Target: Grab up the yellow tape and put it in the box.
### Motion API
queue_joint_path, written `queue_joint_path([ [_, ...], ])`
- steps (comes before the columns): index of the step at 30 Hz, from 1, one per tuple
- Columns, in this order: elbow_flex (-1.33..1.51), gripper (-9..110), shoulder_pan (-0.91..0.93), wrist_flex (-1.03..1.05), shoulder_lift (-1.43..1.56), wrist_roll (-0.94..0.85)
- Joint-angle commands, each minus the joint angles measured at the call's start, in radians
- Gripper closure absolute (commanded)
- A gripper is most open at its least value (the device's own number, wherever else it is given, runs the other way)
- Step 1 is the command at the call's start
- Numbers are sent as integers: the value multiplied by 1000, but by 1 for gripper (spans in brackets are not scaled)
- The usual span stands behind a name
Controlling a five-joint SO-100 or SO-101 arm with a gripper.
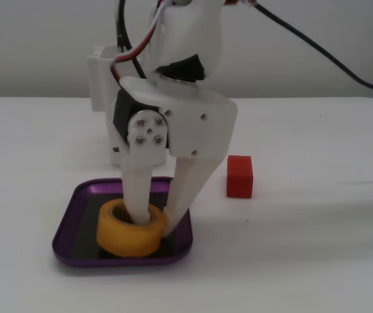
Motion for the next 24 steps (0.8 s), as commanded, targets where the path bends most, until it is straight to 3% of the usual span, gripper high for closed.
queue_joint_path([
  [1,-43,101,-8,9,25,5],
  [9,-186,90,2,199,51,3],
  [19,-511,90,-8,546,268,6],
  [24,-471,90,2,606,497,11],
])
